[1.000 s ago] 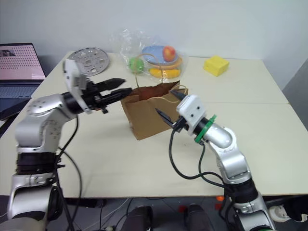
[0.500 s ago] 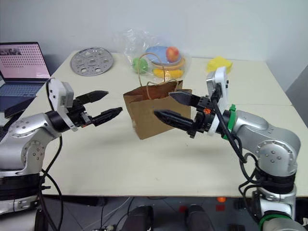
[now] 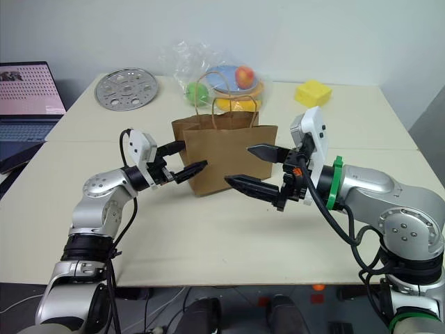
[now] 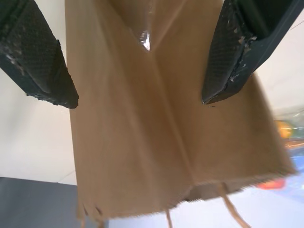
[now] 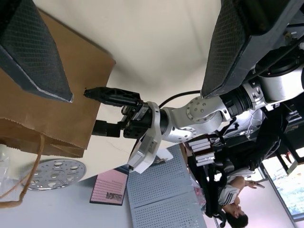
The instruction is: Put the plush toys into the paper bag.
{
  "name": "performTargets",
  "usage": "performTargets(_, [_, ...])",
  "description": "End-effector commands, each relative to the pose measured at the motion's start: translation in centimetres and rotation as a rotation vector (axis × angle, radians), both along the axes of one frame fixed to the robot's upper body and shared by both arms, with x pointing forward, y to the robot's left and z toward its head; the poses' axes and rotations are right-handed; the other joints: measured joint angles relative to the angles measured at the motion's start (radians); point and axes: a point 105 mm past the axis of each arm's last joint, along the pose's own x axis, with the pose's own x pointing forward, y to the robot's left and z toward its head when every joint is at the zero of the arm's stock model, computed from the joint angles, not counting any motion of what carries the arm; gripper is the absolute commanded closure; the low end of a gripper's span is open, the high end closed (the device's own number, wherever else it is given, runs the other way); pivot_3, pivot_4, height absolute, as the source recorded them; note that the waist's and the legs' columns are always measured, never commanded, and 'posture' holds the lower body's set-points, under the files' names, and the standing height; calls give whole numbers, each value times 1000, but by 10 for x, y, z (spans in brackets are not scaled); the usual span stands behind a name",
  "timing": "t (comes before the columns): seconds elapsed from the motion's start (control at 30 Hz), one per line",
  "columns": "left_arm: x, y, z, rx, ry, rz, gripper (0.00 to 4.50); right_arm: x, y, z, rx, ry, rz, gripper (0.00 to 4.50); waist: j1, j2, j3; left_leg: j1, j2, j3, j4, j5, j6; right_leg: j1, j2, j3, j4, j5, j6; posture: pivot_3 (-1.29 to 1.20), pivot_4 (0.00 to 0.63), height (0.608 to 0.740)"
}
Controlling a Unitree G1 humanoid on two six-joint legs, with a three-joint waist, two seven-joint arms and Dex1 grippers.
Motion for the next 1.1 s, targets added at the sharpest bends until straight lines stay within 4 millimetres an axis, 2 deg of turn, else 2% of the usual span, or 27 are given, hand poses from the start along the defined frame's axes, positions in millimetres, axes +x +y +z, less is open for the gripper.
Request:
performTargets(0.03, [-9, 3, 15, -1, -65, -17, 53, -7, -3, 8, 7, -44, -9, 0, -1, 0, 0, 0, 0, 0, 0, 0, 0, 0, 0, 0, 0, 0, 0, 0, 150, 740])
performTargets(0.23, [-18, 21, 22, 14, -78, 39, 53, -8, -7, 7, 8, -43, -33, 0, -2, 0, 0, 0, 1, -1, 0, 0, 0, 0, 0, -1, 1, 0, 0, 0, 150, 740])
performTargets(0.47, [-14, 26, 31, 17, -106, 59, 53, -6, -6, 6, 5, -44, -38, 0, 2, 0, 0, 0, 0, 0, 1, 0, 0, 0, -1, 0, 0, 0, 0, 0, 150, 740])
performTargets(0.77, [11, 11, 15, 21, -75, 28, 53, -4, -3, 4, 12, -42, -43, 0, 2, 0, 0, 0, 0, 0, 1, 0, 0, 0, 0, 0, 0, 0, 0, 0, 150, 740])
performTargets(0.93, [17, 3, -5, 43, -19, -14, 53, -3, -3, 3, 12, -38, -52, 0, 2, 0, 0, 0, 0, 0, 0, 0, 0, 0, 0, 0, 0, 0, 0, 0, 150, 740])
performTargets(1.1, [19, -9, -16, 62, 1, -65, 53, -7, -2, 0, -4, -34, -48, 0, 1, 0, 0, 0, 0, 0, 0, 0, 0, 0, 0, 0, 0, 0, 0, 0, 150, 740])
